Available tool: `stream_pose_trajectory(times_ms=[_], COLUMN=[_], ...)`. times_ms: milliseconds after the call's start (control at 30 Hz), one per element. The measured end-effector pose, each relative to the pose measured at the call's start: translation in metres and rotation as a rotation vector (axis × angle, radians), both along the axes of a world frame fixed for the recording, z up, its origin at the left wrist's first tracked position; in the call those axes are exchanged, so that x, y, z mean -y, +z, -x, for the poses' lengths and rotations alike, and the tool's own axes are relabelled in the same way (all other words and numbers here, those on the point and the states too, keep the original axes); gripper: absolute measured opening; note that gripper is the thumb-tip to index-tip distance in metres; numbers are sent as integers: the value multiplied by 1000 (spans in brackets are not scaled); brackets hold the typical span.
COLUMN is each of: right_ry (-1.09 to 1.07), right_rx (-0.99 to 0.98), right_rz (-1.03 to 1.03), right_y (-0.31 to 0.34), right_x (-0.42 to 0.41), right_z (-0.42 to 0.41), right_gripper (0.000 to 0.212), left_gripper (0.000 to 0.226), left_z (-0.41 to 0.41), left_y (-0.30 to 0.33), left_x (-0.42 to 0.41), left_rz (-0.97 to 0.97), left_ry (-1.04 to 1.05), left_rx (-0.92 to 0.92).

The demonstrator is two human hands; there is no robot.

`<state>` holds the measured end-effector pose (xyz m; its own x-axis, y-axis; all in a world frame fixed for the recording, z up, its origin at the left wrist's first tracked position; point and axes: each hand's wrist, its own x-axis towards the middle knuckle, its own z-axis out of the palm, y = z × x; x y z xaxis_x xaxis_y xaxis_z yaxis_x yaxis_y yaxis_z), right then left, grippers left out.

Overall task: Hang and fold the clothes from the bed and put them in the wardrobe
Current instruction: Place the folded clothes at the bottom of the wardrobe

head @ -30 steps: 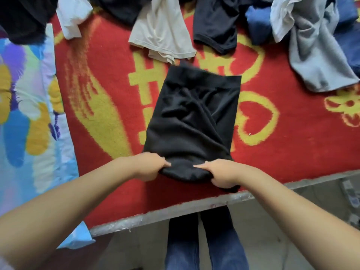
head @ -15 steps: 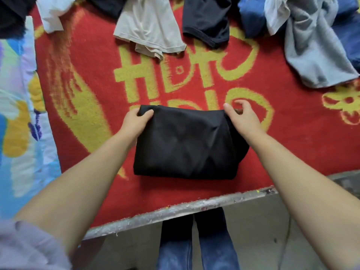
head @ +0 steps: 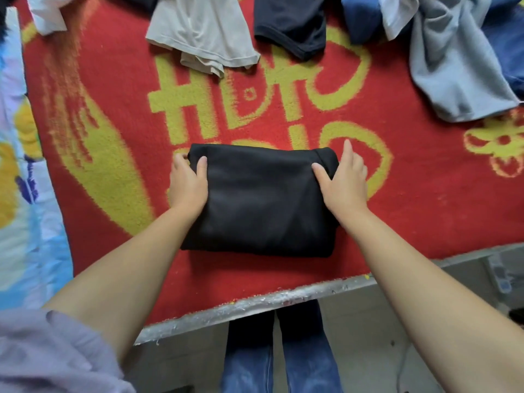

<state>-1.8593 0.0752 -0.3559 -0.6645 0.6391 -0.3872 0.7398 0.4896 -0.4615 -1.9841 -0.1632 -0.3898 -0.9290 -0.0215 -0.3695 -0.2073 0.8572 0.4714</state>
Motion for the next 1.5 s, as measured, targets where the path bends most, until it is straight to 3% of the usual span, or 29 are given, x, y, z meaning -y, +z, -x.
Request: stream_pose_trajectory(times_ms=[67,133,200,267,400,567,700,900,1033,1200,1500], right_ry=[271,592,809,814,689,752,814,892,1055,1305,1878], right_rx=[-175,-208,27,286,400,425,446,322,275,160,-151], right_rz=[-241,-354,-341,-302,-316,-373,-275,-274,-371,-479,-583], right_y=[19,28,23,5,-30,-27,11,104,161,217,282], right_x=[22,61,95,105,93,91,76,54,64,106,221], right_z=[-18,-44,-67,-76,-61,-54,-29,15,34,44,-16], right_gripper=[74,85,105,117,131,92,78,76,75,85,76], left_gripper=[59,72,88,105,115,101,90,97,90,88,89], left_z=[-14,-46,-85,-105,-95,-93,-77,-46,-47,-82,-253], left_y=[11,22,23,15,-10,-8,32,121,174,230,304], left_x=[11,20,29,32,25,22,8,-5,9,60,141], left_rz=[115,100,155,325,507,504,460,413,471,514,527], left_ry=[-250,-653,-1051,-1172,-1040,-1073,-1051,-898,-803,-540,98], left_rx=[-248,-426,-411,-230,-134,-79,71,53,-38,-103,1])
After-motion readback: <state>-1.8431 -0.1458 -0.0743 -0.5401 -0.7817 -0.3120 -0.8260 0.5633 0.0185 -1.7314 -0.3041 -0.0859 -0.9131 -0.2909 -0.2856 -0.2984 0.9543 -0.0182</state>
